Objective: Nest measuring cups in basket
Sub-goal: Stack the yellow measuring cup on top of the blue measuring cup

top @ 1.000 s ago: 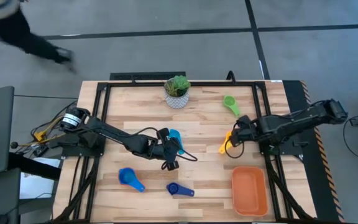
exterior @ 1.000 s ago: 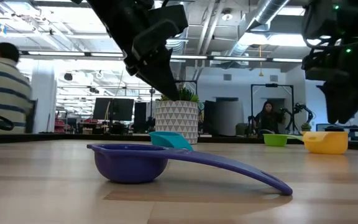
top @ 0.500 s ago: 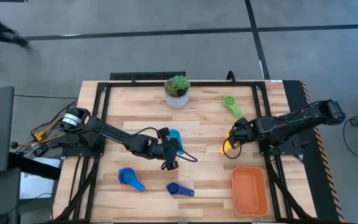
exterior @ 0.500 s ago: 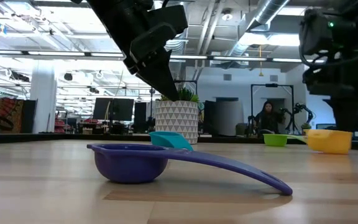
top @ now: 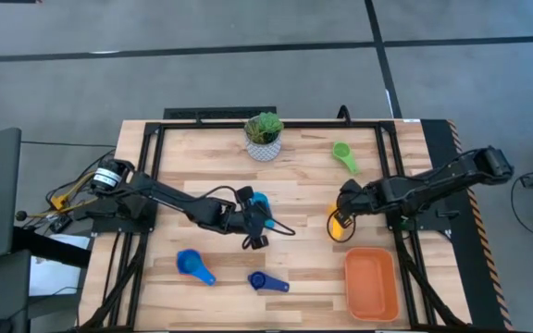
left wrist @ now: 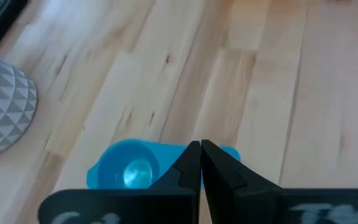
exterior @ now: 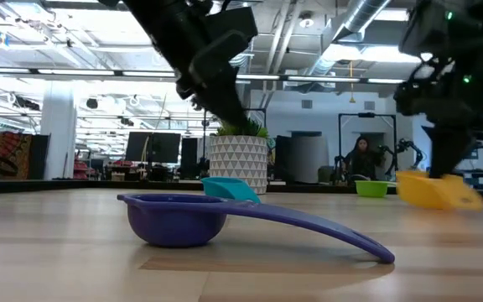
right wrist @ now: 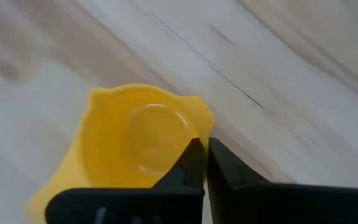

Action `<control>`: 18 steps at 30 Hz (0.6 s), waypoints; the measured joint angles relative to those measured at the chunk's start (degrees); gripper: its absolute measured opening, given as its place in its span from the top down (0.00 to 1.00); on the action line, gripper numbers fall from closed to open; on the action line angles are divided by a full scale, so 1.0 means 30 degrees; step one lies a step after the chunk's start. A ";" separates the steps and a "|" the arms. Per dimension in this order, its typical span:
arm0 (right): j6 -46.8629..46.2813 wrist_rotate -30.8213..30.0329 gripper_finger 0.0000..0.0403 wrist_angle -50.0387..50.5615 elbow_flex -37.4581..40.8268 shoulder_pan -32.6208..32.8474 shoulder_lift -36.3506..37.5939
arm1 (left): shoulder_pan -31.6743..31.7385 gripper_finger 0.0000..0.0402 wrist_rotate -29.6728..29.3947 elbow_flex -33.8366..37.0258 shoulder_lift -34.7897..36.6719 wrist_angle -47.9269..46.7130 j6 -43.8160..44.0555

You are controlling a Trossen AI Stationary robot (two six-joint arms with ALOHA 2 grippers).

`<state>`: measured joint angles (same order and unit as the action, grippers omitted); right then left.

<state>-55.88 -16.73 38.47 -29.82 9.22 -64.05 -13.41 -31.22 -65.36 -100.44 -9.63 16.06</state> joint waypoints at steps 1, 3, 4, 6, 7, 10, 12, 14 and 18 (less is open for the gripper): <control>0.0070 -0.0334 0.96 -0.0745 -0.0006 0.0240 0.0000 | 0.0068 1.00 -0.0002 0.0000 0.0000 0.0443 -0.0143; -0.0036 -0.1021 0.95 -0.2040 -0.0007 0.0720 0.0000 | 0.0236 1.00 0.0078 0.0000 0.0000 0.1586 -0.0587; -0.0137 -0.1474 0.96 -0.2641 -0.0007 0.0986 0.0000 | 0.0332 1.00 0.0192 0.0000 0.0000 0.2267 -0.0858; -0.0302 -0.2535 0.98 -0.3812 -0.0007 0.1604 0.0000 | 0.0529 1.00 0.0623 0.0000 0.0015 0.3627 -0.1439; -0.0349 -0.3037 0.98 -0.4384 -0.0007 0.1947 0.0000 | 0.0650 1.00 0.1090 0.0000 0.0022 0.4251 -0.1698; -0.0344 -0.4538 0.98 -0.6463 -0.0013 0.2913 0.0000 | 0.0991 0.99 0.2566 0.0000 0.0022 0.5461 -0.1836; -0.0170 -0.5461 0.98 -0.7866 -0.0022 0.3531 0.0000 | 0.1179 0.97 0.3444 0.0000 0.0022 0.5831 -0.1796; 0.0528 -0.6214 0.98 -0.9080 -0.0022 0.4061 0.0000 | 0.1315 0.93 0.4153 0.0000 0.0022 0.5897 -0.1462; 0.2151 -0.7725 0.99 -1.1233 -0.0029 0.4894 0.0000 | 0.1387 0.82 0.6061 0.0000 0.0022 0.5975 -0.0070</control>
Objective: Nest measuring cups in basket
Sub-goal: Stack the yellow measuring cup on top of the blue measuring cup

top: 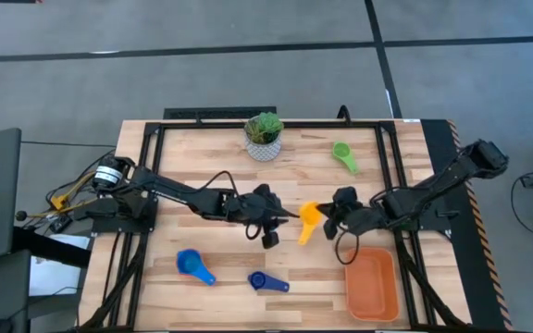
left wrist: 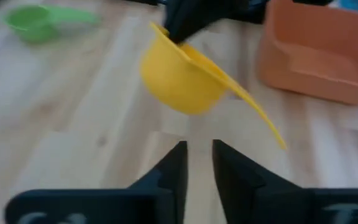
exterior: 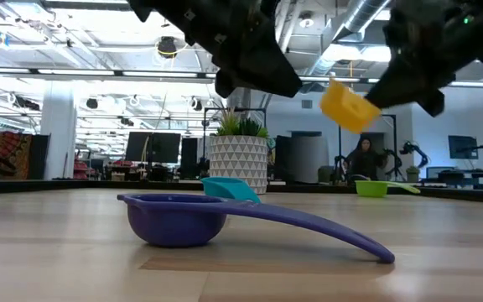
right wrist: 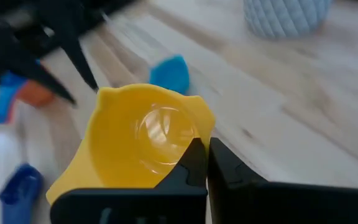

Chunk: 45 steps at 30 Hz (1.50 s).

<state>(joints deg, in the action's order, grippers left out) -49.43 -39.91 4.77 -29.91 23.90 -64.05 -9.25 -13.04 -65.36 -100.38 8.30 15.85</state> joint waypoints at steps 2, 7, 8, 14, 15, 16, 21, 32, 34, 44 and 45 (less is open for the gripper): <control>0.0702 -0.0671 0.99 -0.1015 -0.0004 0.0237 0.0000 | -0.0026 0.76 0.0625 0.0000 0.0000 0.0184 0.0799; 0.2069 -0.2011 0.99 -0.3369 -0.0007 0.0278 0.0000 | -0.0426 0.64 0.0723 0.0000 0.0000 0.0687 0.2450; 0.2137 -0.2274 0.99 -0.3686 -0.0007 0.0277 -0.0005 | -0.0519 0.62 0.0551 0.0000 0.0000 0.0901 0.2459; 0.2207 -0.3169 0.99 -0.3970 -0.0007 0.0255 -0.0007 | -0.0949 0.60 -0.1141 0.0000 0.0000 0.1135 0.2302; 0.2207 -0.3231 0.99 -0.3970 -0.0007 0.0251 -0.0007 | -0.0949 0.61 -0.1196 0.0000 0.0000 0.1128 0.2276; 0.2207 -0.3342 0.99 -0.3962 -0.0007 0.0248 -0.0007 | -0.0949 0.61 -0.1252 0.0000 0.0000 0.1121 0.2269; 0.2478 -0.4527 0.99 -0.3696 -0.0007 0.0240 -0.0007 | -0.0937 0.65 -0.1640 0.0000 0.0005 0.1070 0.2406; 0.2823 -0.5556 0.99 -0.3577 -0.0007 -0.0011 -0.0007 | -0.0836 0.67 -0.1919 -0.0372 0.0146 0.0889 0.1207; 0.3078 -0.5641 0.99 -0.3538 -0.0013 -0.0029 -0.0007 | -0.0757 0.67 -0.1907 -0.0372 0.0184 0.0915 0.1085; 0.3119 -0.5587 0.99 -0.3935 -0.0015 -0.0022 -0.0007 | -0.0353 0.67 -0.2385 -0.0386 0.0364 0.0929 0.0228; 0.3076 -0.5463 0.99 -0.3963 -0.0011 -0.0022 -0.0011 | -0.0251 0.67 -0.2289 -0.0386 0.0364 0.0910 0.0078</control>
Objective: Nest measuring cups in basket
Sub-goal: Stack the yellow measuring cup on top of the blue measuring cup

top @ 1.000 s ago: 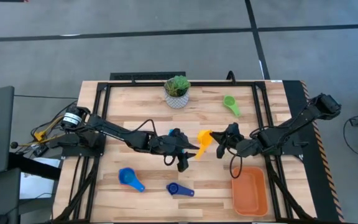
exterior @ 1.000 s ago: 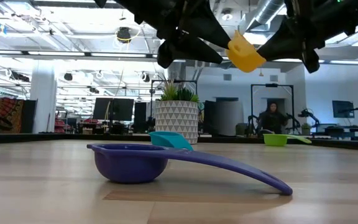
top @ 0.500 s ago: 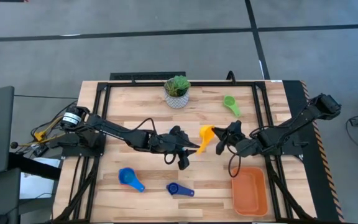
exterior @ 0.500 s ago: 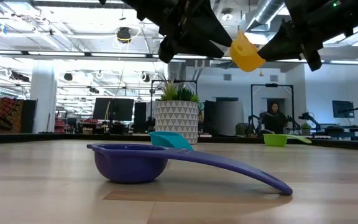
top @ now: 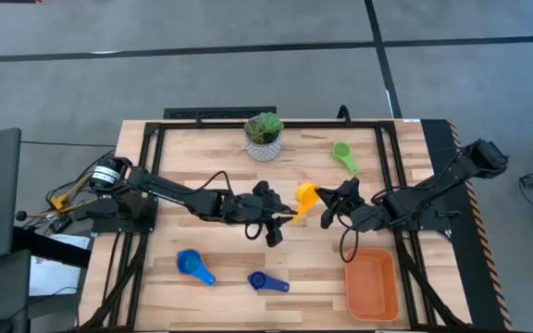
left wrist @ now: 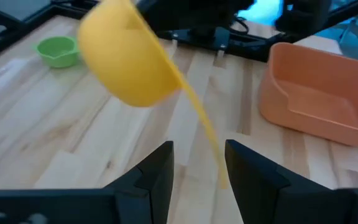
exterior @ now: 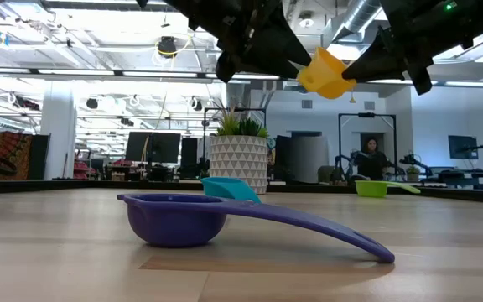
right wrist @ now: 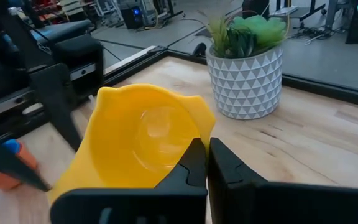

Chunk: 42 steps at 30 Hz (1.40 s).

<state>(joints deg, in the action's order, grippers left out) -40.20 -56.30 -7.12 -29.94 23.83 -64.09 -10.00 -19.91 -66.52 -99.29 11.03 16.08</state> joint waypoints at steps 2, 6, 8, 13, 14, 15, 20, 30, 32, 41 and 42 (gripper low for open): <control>-0.0039 0.0114 0.99 -0.0028 0.0002 -0.0007 -0.0003 | 0.0225 0.67 0.0445 0.0000 0.0000 0.0021 -0.0147; 0.0015 0.0212 0.99 -0.0231 0.0000 0.0007 -0.0003 | 0.0765 0.67 0.1914 0.0000 0.0000 0.0022 0.0020; 0.0481 0.0214 0.99 -0.0690 0.0002 -0.0006 -0.0003 | 0.0987 0.67 0.2654 0.0000 -0.0003 0.0036 0.0110; 0.1575 0.0292 0.99 -0.1742 0.0003 -0.0106 -0.0011 | 0.1182 0.72 0.3390 0.0000 -0.0021 0.0065 0.0210; 0.1579 0.0364 0.99 -0.1851 0.0003 -0.0158 -0.0011 | 0.1180 0.75 0.3368 0.0000 -0.0022 0.0060 0.0210; 0.1579 0.0535 0.99 -0.1851 0.0003 -0.0296 -0.0004 | 0.1182 0.78 0.3321 0.0000 -0.0034 0.0054 0.0219; 0.1566 0.1027 0.99 -0.1896 0.0003 -0.0663 -0.0003 | 0.1175 0.96 0.2985 0.0000 -0.0044 0.0021 0.0437; 0.1957 0.1670 0.83 -0.2355 0.0003 -0.0597 -0.0003 | -0.0791 1.00 -0.0686 0.0007 -0.0039 -0.1383 0.1345; 0.1999 0.1619 0.77 -0.2568 0.0003 -0.0597 -0.0003 | -0.1628 1.00 -0.1713 0.0010 0.0222 -0.2944 0.2261; 0.5609 0.2620 0.51 -0.7396 -0.0018 0.0086 0.0004 | -0.6489 1.00 -0.6301 0.0029 0.2131 -1.0500 1.1779; 0.6041 0.2629 0.49 -0.7833 -0.0018 0.0185 0.0004 | -0.7197 1.00 -0.6634 0.0029 0.2297 -1.1037 1.3328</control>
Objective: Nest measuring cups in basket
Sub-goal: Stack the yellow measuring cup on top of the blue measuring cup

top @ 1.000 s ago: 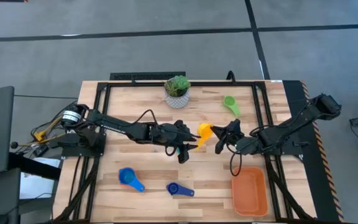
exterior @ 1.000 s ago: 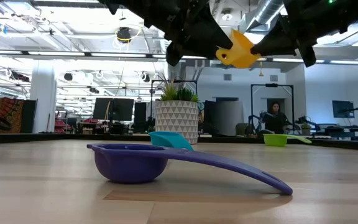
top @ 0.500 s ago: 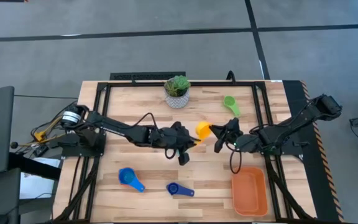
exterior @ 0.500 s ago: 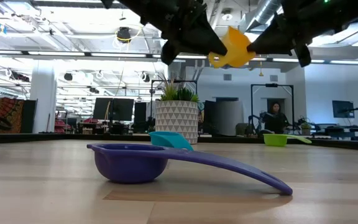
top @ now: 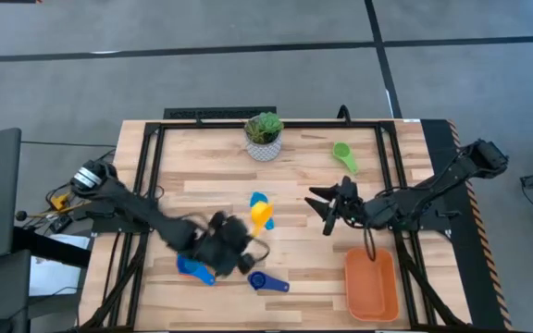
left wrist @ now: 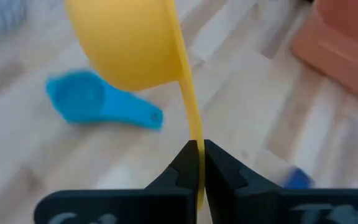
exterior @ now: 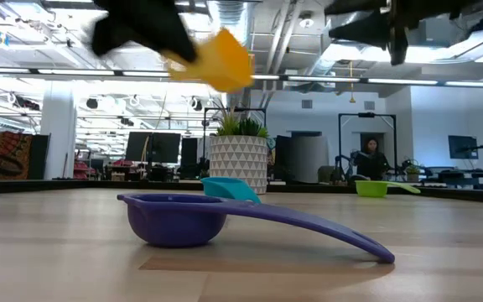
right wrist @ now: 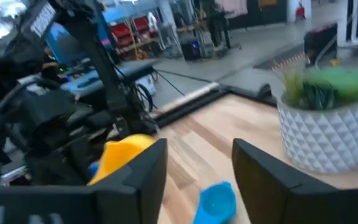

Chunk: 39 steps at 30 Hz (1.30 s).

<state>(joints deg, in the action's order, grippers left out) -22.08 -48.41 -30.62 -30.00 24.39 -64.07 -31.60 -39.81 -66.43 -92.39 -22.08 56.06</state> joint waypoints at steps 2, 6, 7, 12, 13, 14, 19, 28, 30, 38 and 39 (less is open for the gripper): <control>0.0661 -0.0018 0.46 -0.0608 0.0000 0.0136 0.0007 | -0.1686 1.00 -0.1088 0.0000 0.0324 -0.1114 0.3290; 0.1031 0.0011 0.42 -0.0803 0.0000 -0.0092 0.0002 | -0.4962 1.00 -0.4162 -0.0007 0.0472 -0.2858 1.0587; 0.1028 0.0003 0.42 -0.0786 0.0000 -0.0208 0.0000 | -0.5702 1.00 -0.4991 -0.0001 0.0472 -0.3350 1.2496; 0.1025 -0.0002 0.44 -0.0597 0.0000 -0.0687 0.0000 | -0.8664 1.00 -0.7890 -0.0006 0.0135 -0.5805 1.9984; 0.1024 -0.0005 0.44 -0.0600 0.0000 -0.0704 0.0002 | -0.9045 1.00 -0.7750 0.0000 0.0130 -0.6395 2.1019; 0.1024 0.0001 0.44 -0.0596 0.0000 -0.0720 0.0000 | -0.9341 1.00 -0.7408 0.0000 0.0157 -0.6898 2.1736; 0.1024 0.0105 0.46 -0.0517 0.0000 -0.0811 0.0001 | -1.0757 1.00 -0.4696 0.0000 0.0158 -0.8137 2.3555; 0.0521 0.0119 0.46 -0.0486 0.0007 -0.0811 0.0000 | -1.2516 1.00 -0.3324 0.0239 0.0166 -0.8183 2.3420; 0.0514 0.0119 0.47 -0.0486 0.0007 -0.0802 0.0003 | -1.2742 1.00 -0.3297 0.0729 0.0165 -0.8012 2.3432; 0.0295 0.0127 0.48 -0.0375 0.0007 -0.0775 0.0002 | -1.3360 1.00 -0.2890 0.2845 0.0158 -0.5260 2.3572; 0.0295 0.0127 0.48 -0.0370 0.0007 -0.0775 0.0006 | -1.3420 1.00 -0.2879 0.2938 0.0158 -0.5126 2.3576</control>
<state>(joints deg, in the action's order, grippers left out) -21.19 -48.03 -31.73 -29.98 22.06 -64.06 -71.85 -48.45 -57.62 -91.92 -37.46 126.79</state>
